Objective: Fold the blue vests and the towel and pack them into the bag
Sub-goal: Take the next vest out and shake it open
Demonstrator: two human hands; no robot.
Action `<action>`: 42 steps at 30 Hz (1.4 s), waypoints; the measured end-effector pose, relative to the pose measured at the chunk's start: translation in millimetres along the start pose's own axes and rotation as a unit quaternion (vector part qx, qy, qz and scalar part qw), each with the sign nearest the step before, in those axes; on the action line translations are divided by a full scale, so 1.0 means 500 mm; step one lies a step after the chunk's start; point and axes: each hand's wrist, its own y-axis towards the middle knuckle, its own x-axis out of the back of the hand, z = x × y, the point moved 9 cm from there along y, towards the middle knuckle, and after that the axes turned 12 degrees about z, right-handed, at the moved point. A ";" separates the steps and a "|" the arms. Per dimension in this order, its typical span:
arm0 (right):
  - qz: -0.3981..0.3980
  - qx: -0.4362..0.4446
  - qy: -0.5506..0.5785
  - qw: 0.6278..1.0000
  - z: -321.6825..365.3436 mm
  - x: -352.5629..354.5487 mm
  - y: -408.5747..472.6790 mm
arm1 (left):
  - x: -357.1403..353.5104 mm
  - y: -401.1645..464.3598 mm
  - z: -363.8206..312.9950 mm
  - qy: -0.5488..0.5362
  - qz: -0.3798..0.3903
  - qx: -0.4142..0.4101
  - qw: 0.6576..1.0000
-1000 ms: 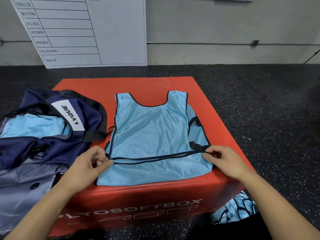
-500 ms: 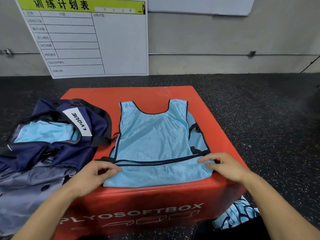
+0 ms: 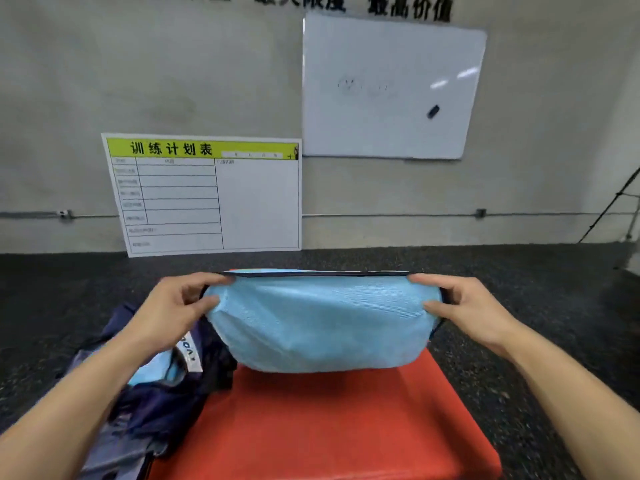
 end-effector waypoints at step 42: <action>0.021 -0.025 0.197 0.980 0.533 0.362 0.050 | 0.320 0.133 -0.552 -0.091 0.006 -0.049 0.995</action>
